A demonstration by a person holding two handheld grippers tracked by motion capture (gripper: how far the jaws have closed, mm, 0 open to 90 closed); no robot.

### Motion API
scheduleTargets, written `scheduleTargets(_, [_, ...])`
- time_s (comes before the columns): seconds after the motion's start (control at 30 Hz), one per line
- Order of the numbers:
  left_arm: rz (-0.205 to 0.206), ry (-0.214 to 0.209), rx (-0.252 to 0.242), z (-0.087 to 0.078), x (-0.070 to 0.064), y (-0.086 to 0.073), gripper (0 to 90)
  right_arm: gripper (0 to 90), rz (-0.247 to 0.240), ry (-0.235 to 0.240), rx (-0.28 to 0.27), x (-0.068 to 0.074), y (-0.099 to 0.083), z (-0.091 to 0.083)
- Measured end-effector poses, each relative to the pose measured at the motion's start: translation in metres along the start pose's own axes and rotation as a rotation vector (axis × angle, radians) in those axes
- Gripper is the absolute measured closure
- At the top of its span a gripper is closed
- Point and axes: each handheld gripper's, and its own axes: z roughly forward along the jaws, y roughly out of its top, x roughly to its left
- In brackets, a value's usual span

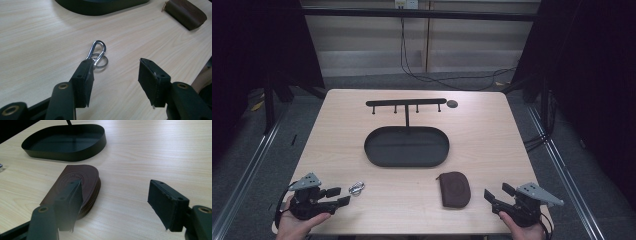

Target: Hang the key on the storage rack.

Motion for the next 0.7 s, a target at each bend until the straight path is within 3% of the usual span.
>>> scheduleTargets(0.2, [-0.017,-0.009,0.000,0.002,0.001,0.001,45.1,27.6,0.002,0.000,0.006,-0.001,0.000,0.001])
scheduleTargets(0.3, [-0.026,-0.038,-0.009,0.001,0.001,0.001,41.8,27.3,0.000,0.003,0.011,-0.001,0.000,0.001])
scheduleTargets(0.47, [0.018,-0.041,0.013,0.001,-0.005,0.003,41.6,27.1,0.012,-0.006,-0.001,0.000,0.000,0.001])
scheduleTargets(0.63, [0.022,-0.054,0.025,0.002,-0.006,0.008,42.9,27.0,-0.001,0.000,0.002,0.001,0.000,0.000])
scheduleTargets(0.7, [0.009,-0.065,0.031,0.002,-0.006,0.011,47.8,27.0,-0.012,0.000,0.003,0.003,0.000,0.000])
